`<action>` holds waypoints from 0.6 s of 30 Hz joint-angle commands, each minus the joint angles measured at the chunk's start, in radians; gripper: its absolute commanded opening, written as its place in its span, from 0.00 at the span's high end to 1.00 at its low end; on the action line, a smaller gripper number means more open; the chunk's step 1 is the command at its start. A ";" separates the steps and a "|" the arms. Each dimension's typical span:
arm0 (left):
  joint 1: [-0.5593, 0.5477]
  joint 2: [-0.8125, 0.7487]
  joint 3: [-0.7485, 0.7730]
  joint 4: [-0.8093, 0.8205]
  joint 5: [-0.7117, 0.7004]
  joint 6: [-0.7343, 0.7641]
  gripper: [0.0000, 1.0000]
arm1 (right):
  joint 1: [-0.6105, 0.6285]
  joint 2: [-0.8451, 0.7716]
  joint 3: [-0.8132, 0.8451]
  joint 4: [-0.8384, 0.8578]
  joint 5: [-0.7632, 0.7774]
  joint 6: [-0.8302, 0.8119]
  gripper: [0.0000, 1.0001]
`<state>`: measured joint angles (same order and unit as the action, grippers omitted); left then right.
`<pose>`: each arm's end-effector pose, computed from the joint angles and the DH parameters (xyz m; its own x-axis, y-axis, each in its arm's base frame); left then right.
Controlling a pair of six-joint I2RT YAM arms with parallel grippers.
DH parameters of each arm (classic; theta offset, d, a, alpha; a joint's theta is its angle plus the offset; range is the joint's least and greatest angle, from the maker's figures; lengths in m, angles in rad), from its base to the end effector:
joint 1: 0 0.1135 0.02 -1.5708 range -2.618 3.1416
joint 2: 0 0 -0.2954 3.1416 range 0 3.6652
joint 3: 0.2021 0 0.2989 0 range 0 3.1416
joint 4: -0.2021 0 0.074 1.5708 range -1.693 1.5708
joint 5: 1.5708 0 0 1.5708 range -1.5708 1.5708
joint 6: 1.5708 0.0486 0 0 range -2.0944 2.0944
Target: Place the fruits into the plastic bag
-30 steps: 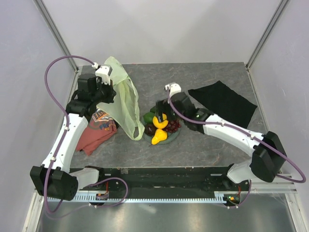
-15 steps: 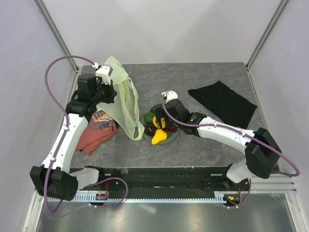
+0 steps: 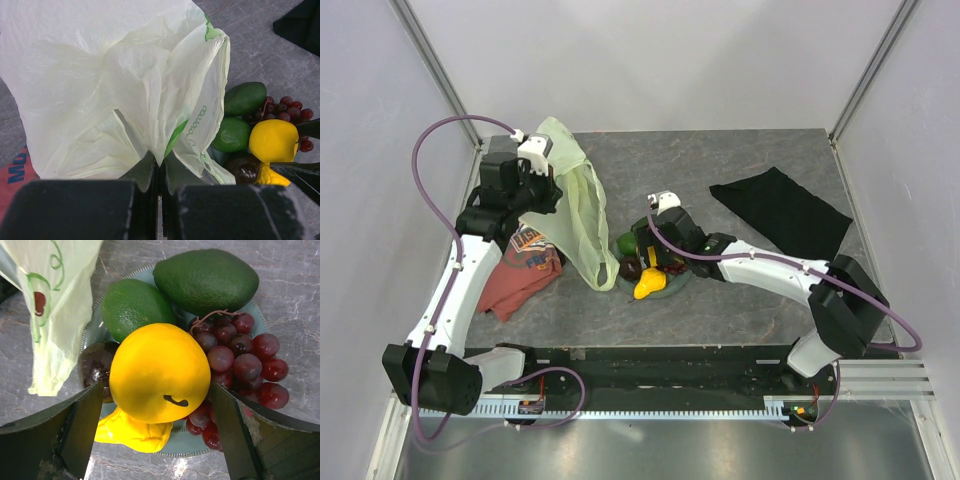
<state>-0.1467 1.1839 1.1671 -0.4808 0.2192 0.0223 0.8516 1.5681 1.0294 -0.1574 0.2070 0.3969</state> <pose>0.3042 -0.0556 0.3842 -0.4647 0.0907 -0.8808 0.3422 0.9359 -0.0842 0.2675 0.2903 0.2322 -0.6340 -0.1498 -0.7586 -0.4199 0.8905 0.1751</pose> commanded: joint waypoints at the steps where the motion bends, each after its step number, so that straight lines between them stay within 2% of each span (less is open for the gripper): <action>1: 0.007 -0.003 0.006 0.019 0.023 0.005 0.98 | 0.001 0.026 0.043 0.035 -0.001 0.011 0.06; 8: 0.012 -0.001 0.006 0.019 0.029 0.001 0.99 | 0.003 0.027 0.038 0.030 -0.003 0.020 0.15; 15: 0.012 -0.007 0.009 0.018 0.034 0.001 0.98 | 0.003 0.001 0.038 0.027 0.002 0.014 0.39; 18: 0.013 -0.010 0.009 0.018 0.032 -0.002 0.99 | 0.010 -0.046 0.043 0.022 0.025 -0.012 0.43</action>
<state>-0.1387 1.1839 1.1671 -0.4808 0.2279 0.0223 0.8520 1.5970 1.0309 -0.1570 0.2073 0.4053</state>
